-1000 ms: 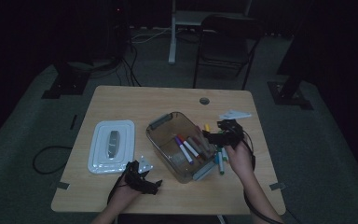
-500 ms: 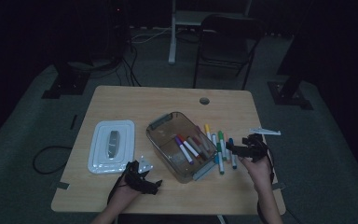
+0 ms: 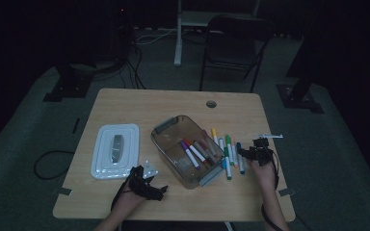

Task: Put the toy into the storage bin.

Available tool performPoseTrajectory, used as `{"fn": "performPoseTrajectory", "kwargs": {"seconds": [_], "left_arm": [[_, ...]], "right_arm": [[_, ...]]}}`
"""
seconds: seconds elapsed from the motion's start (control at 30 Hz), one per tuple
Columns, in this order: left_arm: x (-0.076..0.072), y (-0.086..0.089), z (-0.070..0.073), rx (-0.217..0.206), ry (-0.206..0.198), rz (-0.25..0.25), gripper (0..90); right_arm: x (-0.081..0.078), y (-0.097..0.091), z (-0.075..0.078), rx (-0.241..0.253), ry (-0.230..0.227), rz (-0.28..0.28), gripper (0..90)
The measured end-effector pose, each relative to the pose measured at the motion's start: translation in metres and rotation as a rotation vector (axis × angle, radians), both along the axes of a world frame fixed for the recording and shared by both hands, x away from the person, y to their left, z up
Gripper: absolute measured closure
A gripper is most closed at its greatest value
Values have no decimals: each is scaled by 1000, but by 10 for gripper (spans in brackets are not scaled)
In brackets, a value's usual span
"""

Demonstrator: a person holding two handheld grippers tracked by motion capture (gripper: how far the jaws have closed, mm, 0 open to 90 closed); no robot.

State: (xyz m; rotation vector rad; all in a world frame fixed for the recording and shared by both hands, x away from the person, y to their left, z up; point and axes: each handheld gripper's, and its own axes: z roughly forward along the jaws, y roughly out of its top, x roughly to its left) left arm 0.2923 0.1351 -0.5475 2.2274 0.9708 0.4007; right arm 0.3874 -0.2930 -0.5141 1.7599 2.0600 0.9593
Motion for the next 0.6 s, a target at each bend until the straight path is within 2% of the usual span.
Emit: {"fn": "performPoseTrajectory", "kwargs": {"seconds": [0.07, 0.23, 0.33, 0.5, 0.53, 0.6], "left_arm": [[0, 0, 0, 0, 0, 0, 4], [0, 0, 0, 0, 0, 0, 4], [0, 0, 0, 0, 0, 0, 4], [0, 0, 0, 0, 0, 0, 4], [0, 0, 0, 0, 0, 0, 4], [0, 0, 0, 0, 0, 0, 4]], "right_arm": [[-1, 2, -6, -7, 22, 6, 520], [-6, 4, -12, -46, 58, 24, 562], [-7, 2, -12, -72, 55, 24, 631], [-8, 3, -12, -159, 41, 15, 753], [-7, 2, -12, -169, 38, 15, 756], [-6, 1, -11, -156, 52, 9, 758]]}}
